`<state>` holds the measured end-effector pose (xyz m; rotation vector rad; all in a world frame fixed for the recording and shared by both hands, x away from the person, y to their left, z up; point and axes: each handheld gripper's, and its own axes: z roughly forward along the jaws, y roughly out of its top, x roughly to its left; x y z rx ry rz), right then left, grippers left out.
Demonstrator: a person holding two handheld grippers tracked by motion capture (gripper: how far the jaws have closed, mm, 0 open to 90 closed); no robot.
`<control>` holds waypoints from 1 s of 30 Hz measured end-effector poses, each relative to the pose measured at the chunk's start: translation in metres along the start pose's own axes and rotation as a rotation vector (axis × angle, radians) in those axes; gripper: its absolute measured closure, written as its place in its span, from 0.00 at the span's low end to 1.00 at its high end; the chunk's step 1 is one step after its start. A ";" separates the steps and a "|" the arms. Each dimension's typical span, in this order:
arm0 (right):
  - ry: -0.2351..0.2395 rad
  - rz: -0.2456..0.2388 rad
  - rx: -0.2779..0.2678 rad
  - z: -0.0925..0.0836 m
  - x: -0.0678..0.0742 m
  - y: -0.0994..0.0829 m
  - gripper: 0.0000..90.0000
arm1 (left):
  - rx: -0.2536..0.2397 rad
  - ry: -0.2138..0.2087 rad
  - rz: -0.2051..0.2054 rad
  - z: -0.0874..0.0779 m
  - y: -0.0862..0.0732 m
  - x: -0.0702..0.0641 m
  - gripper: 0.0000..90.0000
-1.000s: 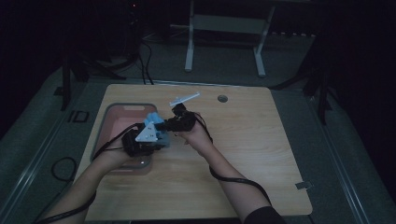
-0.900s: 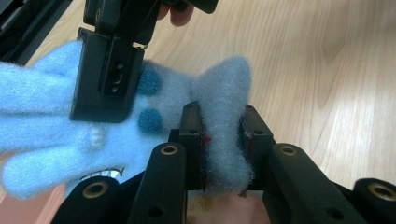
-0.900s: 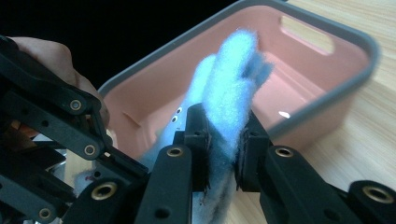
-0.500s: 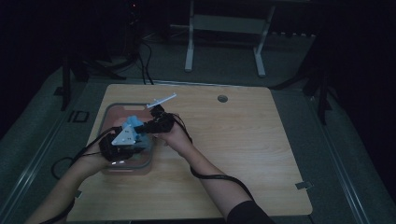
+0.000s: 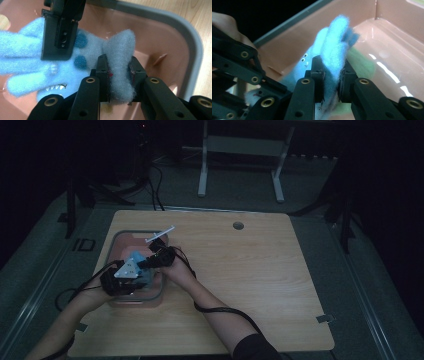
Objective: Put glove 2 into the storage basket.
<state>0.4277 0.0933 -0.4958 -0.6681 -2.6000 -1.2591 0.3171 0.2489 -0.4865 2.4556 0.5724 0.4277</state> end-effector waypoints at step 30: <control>-0.026 0.018 -0.086 -0.034 -0.009 0.003 0.29 | -0.018 0.074 -0.161 -0.007 0.018 0.004 0.16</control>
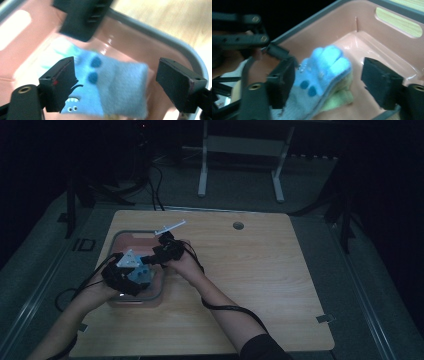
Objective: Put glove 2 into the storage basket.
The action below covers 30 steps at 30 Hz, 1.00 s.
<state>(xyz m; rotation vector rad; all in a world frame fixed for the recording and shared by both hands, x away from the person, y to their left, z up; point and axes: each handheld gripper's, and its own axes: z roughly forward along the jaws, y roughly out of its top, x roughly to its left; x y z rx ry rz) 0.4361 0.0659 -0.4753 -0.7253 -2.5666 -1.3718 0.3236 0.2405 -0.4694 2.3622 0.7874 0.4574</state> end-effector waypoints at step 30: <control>-0.083 -0.072 -0.021 -0.094 -0.025 -0.071 0.17 | -0.177 -0.093 -0.037 0.030 0.051 -0.064 0.09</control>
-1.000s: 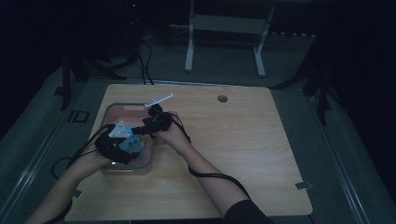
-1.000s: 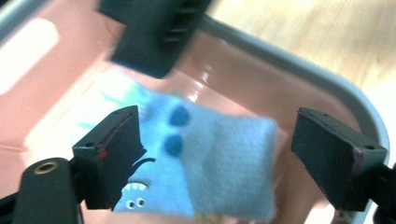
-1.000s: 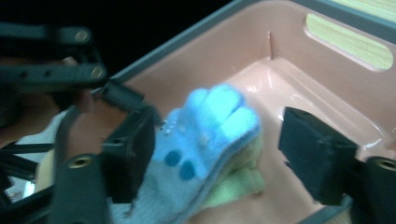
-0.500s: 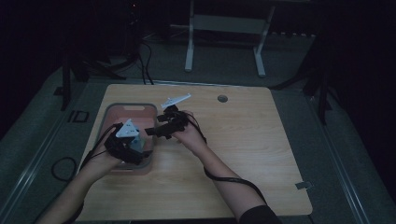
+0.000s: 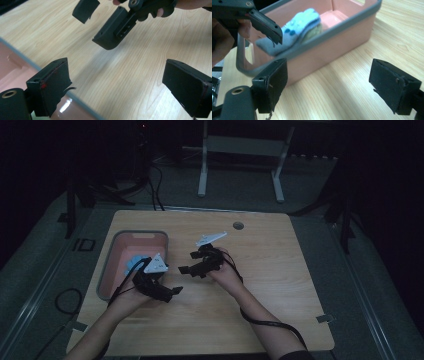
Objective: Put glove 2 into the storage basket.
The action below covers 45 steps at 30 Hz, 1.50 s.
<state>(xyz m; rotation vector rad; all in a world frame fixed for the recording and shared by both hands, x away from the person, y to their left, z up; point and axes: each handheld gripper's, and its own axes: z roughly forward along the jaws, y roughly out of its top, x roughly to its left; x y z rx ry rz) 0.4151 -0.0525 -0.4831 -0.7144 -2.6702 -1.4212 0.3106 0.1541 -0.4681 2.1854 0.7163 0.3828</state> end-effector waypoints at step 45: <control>-0.076 0.072 0.027 -0.065 -0.023 -0.118 0.16 | -0.005 -0.225 0.122 0.092 -0.007 -0.069 0.09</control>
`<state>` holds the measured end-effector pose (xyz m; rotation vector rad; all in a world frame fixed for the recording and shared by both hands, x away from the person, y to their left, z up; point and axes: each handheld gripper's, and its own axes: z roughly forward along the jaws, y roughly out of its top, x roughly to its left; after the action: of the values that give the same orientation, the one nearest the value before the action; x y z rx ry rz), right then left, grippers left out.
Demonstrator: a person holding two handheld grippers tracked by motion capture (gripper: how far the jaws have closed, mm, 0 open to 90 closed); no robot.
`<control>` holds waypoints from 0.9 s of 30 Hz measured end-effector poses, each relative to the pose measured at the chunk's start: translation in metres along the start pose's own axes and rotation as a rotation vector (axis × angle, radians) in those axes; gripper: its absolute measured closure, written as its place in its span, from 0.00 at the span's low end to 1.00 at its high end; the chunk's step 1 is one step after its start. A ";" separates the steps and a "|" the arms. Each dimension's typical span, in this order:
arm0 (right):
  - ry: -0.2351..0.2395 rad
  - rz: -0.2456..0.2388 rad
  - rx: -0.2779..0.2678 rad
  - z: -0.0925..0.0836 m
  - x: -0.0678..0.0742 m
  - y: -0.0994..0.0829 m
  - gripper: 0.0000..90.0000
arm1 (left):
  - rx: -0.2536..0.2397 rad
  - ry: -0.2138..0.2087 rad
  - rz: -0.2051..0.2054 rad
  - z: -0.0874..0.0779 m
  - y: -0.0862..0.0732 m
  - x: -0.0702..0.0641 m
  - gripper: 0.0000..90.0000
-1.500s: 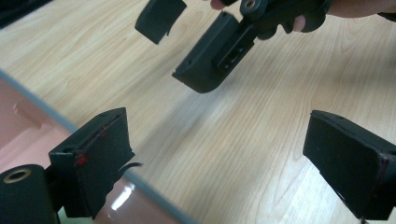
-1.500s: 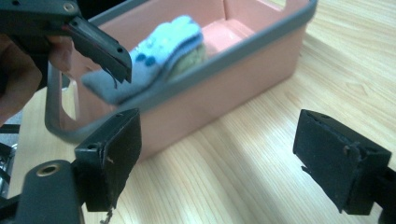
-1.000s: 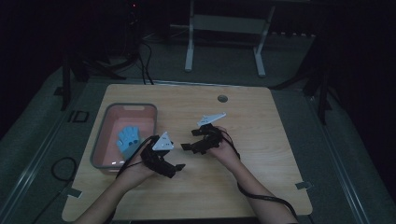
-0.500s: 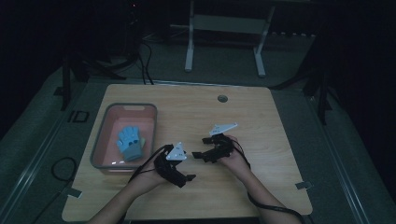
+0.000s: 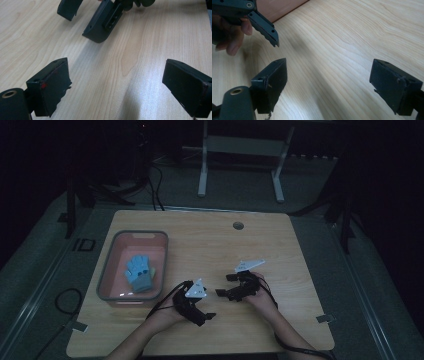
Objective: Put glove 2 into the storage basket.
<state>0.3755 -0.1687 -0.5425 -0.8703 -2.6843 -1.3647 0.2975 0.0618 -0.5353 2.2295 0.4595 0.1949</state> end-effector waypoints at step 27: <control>-0.053 0.014 -0.053 -0.025 -0.006 -0.038 0.16 | -0.031 -0.017 -0.020 0.008 -0.019 -0.007 0.09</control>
<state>0.3564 -0.2077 -0.5570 -0.9414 -2.6868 -1.4367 0.2889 0.0647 -0.5548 2.1935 0.4661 0.1713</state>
